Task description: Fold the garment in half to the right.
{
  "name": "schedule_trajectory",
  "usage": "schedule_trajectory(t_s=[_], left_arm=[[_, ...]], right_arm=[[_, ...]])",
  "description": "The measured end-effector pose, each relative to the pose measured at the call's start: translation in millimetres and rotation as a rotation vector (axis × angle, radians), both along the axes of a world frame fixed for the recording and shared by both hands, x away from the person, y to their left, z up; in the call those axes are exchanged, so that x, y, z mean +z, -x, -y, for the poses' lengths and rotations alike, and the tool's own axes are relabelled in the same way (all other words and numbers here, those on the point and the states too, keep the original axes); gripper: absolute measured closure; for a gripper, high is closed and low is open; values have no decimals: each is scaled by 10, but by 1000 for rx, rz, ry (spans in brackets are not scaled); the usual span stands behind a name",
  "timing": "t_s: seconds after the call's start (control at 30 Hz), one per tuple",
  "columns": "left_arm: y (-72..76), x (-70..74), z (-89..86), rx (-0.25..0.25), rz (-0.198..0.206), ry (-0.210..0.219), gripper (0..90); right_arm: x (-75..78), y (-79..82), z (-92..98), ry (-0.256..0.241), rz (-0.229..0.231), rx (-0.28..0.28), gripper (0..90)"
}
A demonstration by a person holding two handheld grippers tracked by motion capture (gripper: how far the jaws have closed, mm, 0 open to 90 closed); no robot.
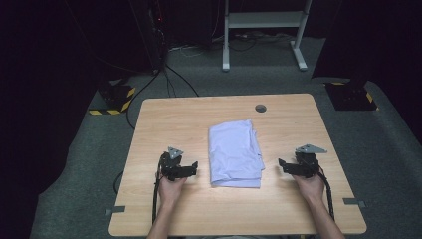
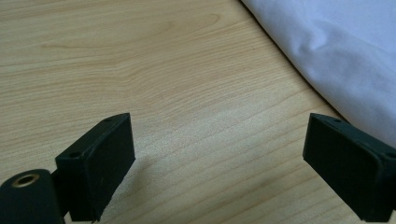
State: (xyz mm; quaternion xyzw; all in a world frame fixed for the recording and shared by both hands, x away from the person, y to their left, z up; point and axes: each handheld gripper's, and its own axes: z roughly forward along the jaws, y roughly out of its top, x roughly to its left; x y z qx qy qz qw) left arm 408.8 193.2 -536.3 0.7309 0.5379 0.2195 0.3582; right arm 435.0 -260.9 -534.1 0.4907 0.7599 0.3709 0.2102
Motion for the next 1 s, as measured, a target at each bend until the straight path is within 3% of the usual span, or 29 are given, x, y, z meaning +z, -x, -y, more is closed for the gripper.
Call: schedule_trajectory(t_s=[0.27, 0.67, 0.8, 1.0], left_arm=[[-23, -31, -1, 28, 1, -42, 90], [-57, -77, -5, 40, -13, -59, 88], [-67, -84, -10, 49, -29, -79, 86], [-72, -87, -15, 63, -33, -77, 70]], right_arm=[[-48, -37, -42, 32, -17, -5, 203], [-67, -80, -64, 48, -23, -12, 207], [-74, -87, -78, 66, -21, -14, 179], [-77, -103, -81, 74, -28, -18, 140]])
